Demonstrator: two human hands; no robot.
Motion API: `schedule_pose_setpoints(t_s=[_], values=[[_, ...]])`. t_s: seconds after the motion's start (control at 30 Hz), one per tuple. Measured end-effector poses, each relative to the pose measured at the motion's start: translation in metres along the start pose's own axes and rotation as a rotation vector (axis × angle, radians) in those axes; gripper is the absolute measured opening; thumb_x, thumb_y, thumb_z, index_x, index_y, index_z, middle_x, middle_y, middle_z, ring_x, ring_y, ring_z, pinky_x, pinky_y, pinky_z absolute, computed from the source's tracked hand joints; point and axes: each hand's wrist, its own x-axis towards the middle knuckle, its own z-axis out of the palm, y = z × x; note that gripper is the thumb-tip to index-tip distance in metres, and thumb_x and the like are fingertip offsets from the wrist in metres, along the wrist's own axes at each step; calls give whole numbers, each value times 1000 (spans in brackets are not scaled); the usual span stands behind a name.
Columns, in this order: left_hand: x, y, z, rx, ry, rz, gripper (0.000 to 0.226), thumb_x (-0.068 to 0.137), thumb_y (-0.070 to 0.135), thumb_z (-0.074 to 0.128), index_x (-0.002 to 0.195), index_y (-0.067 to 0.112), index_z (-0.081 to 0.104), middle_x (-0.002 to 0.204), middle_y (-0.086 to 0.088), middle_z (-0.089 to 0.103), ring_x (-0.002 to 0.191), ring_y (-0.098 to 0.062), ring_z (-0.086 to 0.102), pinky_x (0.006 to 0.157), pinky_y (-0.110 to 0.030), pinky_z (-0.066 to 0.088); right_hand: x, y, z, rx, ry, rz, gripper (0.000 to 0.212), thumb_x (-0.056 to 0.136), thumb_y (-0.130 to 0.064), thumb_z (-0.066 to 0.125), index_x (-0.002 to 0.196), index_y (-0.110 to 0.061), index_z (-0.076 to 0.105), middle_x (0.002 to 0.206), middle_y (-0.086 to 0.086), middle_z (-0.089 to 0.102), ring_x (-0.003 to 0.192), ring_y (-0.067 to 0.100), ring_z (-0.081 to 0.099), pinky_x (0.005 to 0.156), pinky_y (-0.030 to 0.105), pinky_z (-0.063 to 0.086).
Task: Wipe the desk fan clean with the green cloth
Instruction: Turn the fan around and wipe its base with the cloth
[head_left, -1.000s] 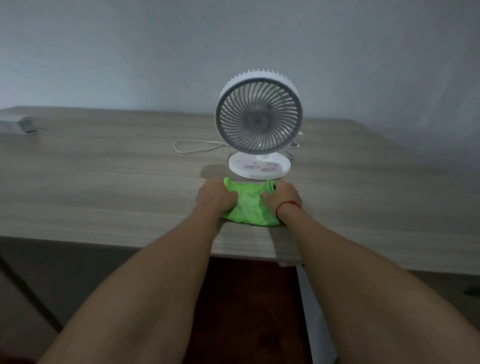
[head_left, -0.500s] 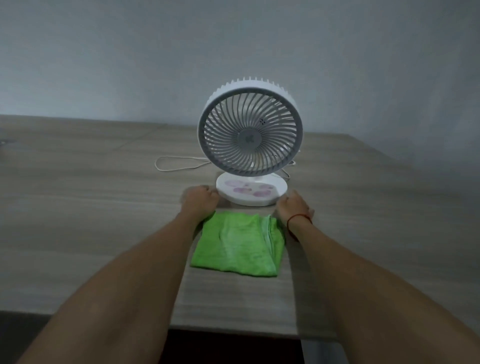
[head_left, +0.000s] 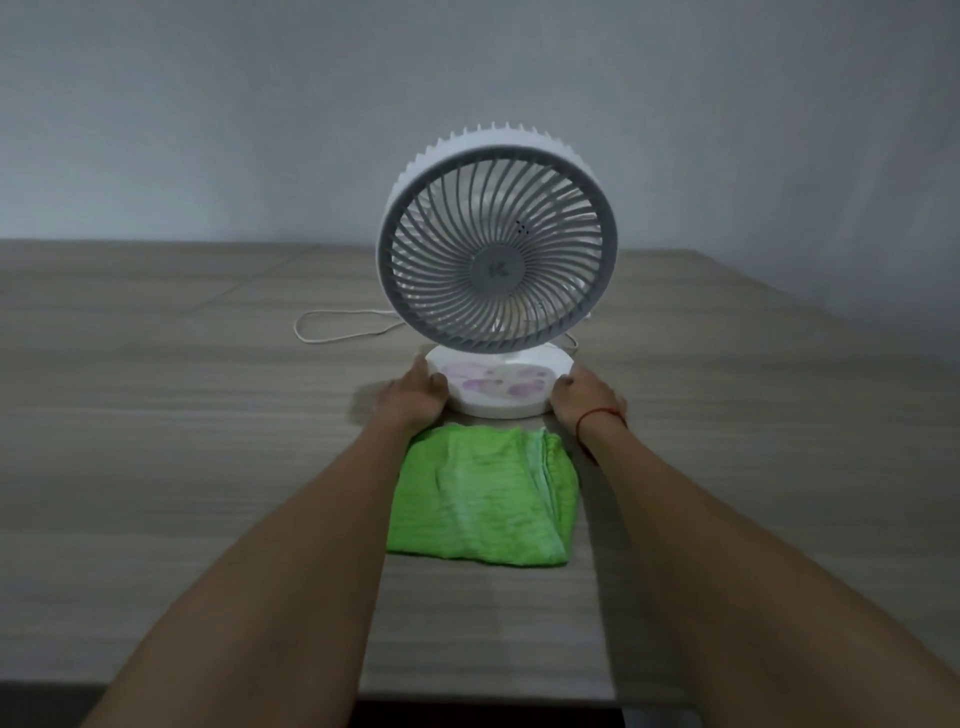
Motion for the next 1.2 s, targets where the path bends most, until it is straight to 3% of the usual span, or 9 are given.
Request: schedule_pose_setpoints(t_s=[0.47, 0.67, 0.77, 0.87, 0.97, 1.03, 1.07, 1.13, 1.2], values=[[-121, 5, -4, -23, 33, -112, 58, 103, 29, 24, 155, 10, 6, 158, -16, 28, 145, -31, 30, 118, -36, 18, -105, 17, -35, 80, -63, -13, 43, 100, -27, 27, 135, -10, 44, 140, 16, 52, 131, 31, 47, 111, 37, 29], [-160, 10, -13, -378, 153, -161, 59, 103, 28, 31, 154, 7, 10, 156, -20, 31, 141, -34, 35, 111, -34, 30, -151, 17, -49, 297, 21, 125, 46, 95, -36, 40, 131, -10, 52, 140, 15, 53, 130, 34, 48, 109, 38, 32], [-187, 11, -14, -73, 195, -116, 52, 100, 34, 36, 140, 1, 40, 140, -22, 49, 128, -37, 47, 104, -37, 37, -172, 27, -52, 272, 134, 68, 45, 90, -48, 45, 105, -13, 69, 119, 14, 68, 116, 34, 58, 100, 38, 40], [-205, 5, -13, 171, 237, -88, 70, 89, 58, 37, 124, 1, 56, 128, -21, 59, 119, -37, 52, 100, -44, 42, -194, 30, -55, 158, 118, -10, 53, 84, -61, 43, 80, -15, 68, 99, 10, 72, 103, 33, 64, 93, 38, 42], [-215, 7, -14, 228, 118, -54, 75, 81, 69, 42, 125, 11, 59, 129, -12, 60, 122, -34, 53, 105, -48, 40, -206, 23, -59, -28, -15, -58, 67, 71, -77, 47, 93, -18, 68, 103, 7, 70, 105, 29, 62, 97, 42, 39], [-219, 12, -14, 225, 23, 14, 60, 88, 56, 48, 127, 10, 57, 133, -13, 58, 125, -34, 52, 108, -48, 38, -206, 17, -58, -61, -101, -67, 67, 68, -71, 59, 105, -16, 66, 111, 8, 67, 109, 30, 60, 99, 41, 45], [-220, 14, -15, 200, -7, 32, 54, 92, 47, 48, 128, 8, 55, 134, -15, 57, 125, -34, 52, 108, -47, 39, -207, 14, -58, -38, -136, -79, 56, 70, -62, 65, 101, -16, 66, 109, 9, 66, 107, 29, 61, 96, 38, 47], [-221, 16, -13, 139, -32, 43, 47, 96, 37, 46, 127, 3, 54, 132, -18, 57, 123, -36, 53, 104, -44, 43, -209, 10, -57, 34, -176, -127, 27, 78, -44, 68, 70, -21, 55, 87, 6, 59, 90, 24, 56, 82, 33, 46], [-221, 17, -11, 34, -12, 58, 44, 97, 33, 46, 124, -1, 53, 127, -22, 59, 117, -37, 56, 97, -43, 46, -210, 10, -56, 124, -170, -167, 31, 84, -31, 65, 66, -20, 44, 81, 2, 50, 84, 20, 48, 73, 28, 36]])
